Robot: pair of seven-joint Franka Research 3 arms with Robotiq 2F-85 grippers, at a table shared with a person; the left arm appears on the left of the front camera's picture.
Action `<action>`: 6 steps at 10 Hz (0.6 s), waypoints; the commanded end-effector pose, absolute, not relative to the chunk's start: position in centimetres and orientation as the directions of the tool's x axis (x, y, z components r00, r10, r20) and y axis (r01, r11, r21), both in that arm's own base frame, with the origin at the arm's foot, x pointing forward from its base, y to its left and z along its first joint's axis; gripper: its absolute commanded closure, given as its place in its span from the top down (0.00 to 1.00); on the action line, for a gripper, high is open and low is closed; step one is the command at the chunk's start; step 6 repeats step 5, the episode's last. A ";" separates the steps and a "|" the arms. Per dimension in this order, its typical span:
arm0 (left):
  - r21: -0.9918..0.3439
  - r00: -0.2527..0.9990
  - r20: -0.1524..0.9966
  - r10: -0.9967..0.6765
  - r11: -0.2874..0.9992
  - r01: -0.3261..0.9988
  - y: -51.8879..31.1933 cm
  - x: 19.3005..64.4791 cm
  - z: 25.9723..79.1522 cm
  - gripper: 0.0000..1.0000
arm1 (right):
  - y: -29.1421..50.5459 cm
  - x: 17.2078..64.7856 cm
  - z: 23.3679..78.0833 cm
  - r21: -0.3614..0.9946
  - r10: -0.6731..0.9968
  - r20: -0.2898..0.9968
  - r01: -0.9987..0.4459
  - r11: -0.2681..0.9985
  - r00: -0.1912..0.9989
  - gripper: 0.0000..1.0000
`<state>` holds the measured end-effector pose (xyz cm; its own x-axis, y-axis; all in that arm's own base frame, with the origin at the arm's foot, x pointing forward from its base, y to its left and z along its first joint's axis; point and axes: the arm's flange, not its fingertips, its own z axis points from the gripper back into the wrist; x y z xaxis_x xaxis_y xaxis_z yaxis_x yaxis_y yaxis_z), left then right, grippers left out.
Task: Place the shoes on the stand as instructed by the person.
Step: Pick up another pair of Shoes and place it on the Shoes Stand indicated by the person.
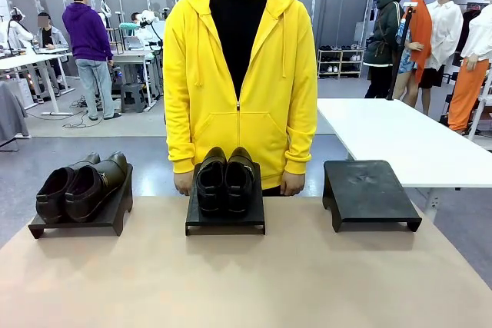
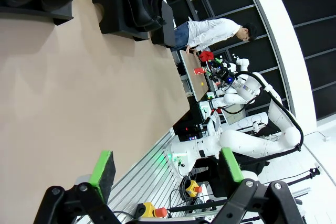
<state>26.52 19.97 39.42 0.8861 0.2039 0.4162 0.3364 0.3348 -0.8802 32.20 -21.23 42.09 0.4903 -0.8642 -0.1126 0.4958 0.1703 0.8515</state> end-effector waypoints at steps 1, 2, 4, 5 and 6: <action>-0.877 0.879 0.431 0.205 0.324 0.354 19.9 26.4 39.5 1.00 | -21.0 32.0 42.4 0.841 -0.871 -0.124 0.516 0.162 0.475 1.00; -0.877 0.879 0.431 0.205 0.324 0.354 19.9 26.4 39.5 1.00 | -21.0 32.0 42.4 0.841 -0.871 -0.124 0.516 0.162 0.475 1.00; -0.877 0.879 0.431 0.205 0.324 0.354 19.9 26.4 39.5 1.00 | -21.0 32.0 42.4 0.841 -0.871 -0.124 0.516 0.162 0.475 1.00; -0.877 0.879 0.431 0.205 0.324 0.354 19.9 26.4 39.5 1.00 | -21.0 32.0 42.4 0.841 -0.871 -0.124 0.516 0.162 0.475 1.00; -0.877 0.879 0.431 0.205 0.324 0.354 19.9 26.4 39.5 1.00 | -21.0 32.0 42.4 0.841 -0.871 -0.124 0.516 0.162 0.475 1.00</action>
